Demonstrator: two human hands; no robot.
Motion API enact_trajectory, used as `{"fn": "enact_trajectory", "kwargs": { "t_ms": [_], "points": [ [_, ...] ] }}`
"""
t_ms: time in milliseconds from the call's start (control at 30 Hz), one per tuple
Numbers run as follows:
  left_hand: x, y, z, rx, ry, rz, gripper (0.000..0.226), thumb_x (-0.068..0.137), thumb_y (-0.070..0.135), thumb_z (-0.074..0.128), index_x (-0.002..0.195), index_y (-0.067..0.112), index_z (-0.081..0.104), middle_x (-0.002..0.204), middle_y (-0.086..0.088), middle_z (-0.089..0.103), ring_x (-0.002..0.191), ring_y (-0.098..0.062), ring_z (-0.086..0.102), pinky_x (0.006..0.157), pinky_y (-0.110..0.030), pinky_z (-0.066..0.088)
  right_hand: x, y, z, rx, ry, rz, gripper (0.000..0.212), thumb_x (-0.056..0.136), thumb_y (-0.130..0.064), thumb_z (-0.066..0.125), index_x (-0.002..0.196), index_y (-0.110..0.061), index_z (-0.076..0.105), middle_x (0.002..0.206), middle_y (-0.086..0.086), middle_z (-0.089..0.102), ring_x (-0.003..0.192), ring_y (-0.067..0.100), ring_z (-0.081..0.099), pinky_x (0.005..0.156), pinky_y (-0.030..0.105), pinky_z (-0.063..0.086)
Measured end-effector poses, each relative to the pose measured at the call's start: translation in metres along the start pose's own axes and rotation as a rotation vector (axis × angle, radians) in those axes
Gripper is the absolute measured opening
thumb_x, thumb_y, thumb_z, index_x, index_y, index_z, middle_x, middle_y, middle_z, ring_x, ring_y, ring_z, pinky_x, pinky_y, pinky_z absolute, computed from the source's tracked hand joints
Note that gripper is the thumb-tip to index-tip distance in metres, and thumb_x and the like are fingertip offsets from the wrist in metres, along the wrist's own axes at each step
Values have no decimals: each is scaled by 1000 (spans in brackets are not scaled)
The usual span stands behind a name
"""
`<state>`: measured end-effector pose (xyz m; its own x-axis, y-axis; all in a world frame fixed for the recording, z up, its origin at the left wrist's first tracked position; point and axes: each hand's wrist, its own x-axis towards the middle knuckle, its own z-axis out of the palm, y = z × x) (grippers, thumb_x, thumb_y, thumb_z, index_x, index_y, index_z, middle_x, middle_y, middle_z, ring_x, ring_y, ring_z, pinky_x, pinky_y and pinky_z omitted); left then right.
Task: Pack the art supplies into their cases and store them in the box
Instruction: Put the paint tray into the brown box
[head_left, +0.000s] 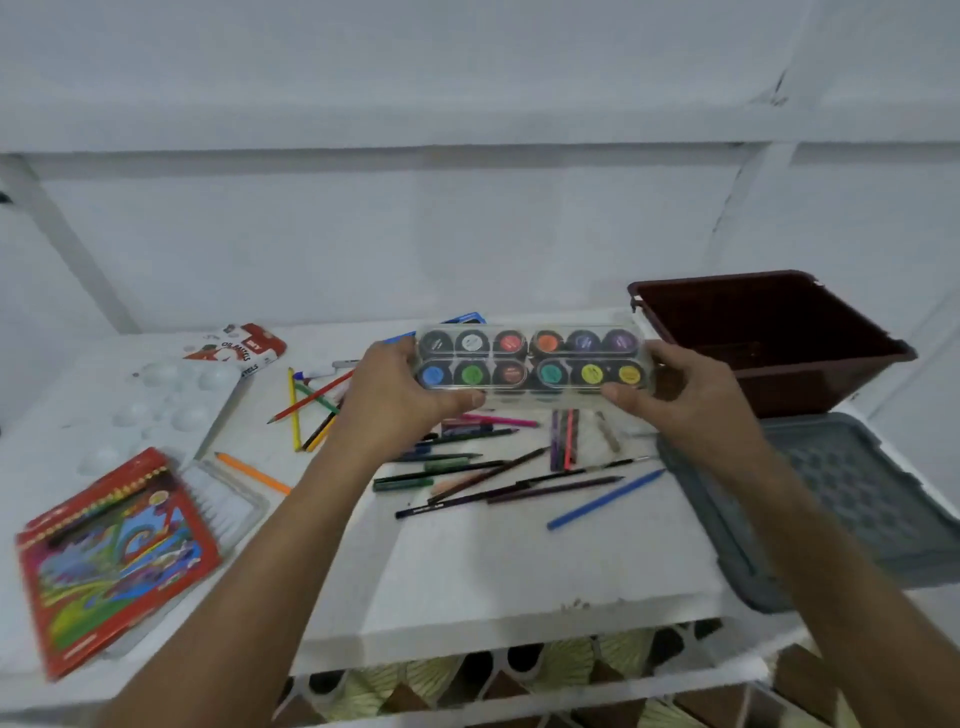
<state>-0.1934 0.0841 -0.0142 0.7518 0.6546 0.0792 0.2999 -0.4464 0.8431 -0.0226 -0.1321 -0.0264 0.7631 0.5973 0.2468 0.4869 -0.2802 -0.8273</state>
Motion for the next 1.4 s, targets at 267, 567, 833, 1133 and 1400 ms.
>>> {"fn": "enact_trajectory", "kwargs": {
  "t_ms": [267, 567, 833, 1133, 1400],
  "points": [
    [95, 121, 132, 73, -22, 141, 68, 60, 41, 87, 113, 9, 59, 97, 14, 55, 87, -7, 53, 69, -16, 40, 83, 61, -165, -95, 43, 56, 52, 56, -35, 86, 101, -18, 69, 91, -3, 73, 82, 14, 68, 78, 27, 56],
    [151, 162, 271, 272, -131, 46, 66, 59, 46, 85, 106, 12, 53, 106, -1, 60, 95, -18, 56, 70, -27, 44, 169, 165, -269, -351, -207, 223, 94, 53, -30, 91, 134, -9, 49, 113, 6, 65, 94, 19, 65, 89, 37, 51],
    [172, 165, 308, 570, -285, -113, 64, 67, 33, 84, 116, 8, 51, 111, -6, 58, 101, -22, 58, 76, -27, 46, 195, 199, -239, -626, -386, 66, 69, 67, -29, 82, 129, -18, 53, 122, 4, 57, 96, 16, 53, 79, 26, 43],
    [191, 152, 337, 766, -410, -170, 63, 66, 28, 86, 117, 4, 57, 115, -11, 63, 103, -27, 61, 83, -30, 48, 203, 223, -211, -634, -468, 144, 67, 70, -17, 81, 130, -12, 50, 128, 8, 54, 112, 23, 54, 91, 31, 45],
    [201, 145, 339, 863, -419, -146, 68, 60, 36, 88, 113, 6, 58, 102, -7, 62, 92, -23, 61, 82, -32, 52, 200, 232, -199, -666, -480, 137, 59, 79, -14, 73, 133, -14, 49, 129, 9, 56, 115, 24, 55, 97, 33, 43]
  ]
}}
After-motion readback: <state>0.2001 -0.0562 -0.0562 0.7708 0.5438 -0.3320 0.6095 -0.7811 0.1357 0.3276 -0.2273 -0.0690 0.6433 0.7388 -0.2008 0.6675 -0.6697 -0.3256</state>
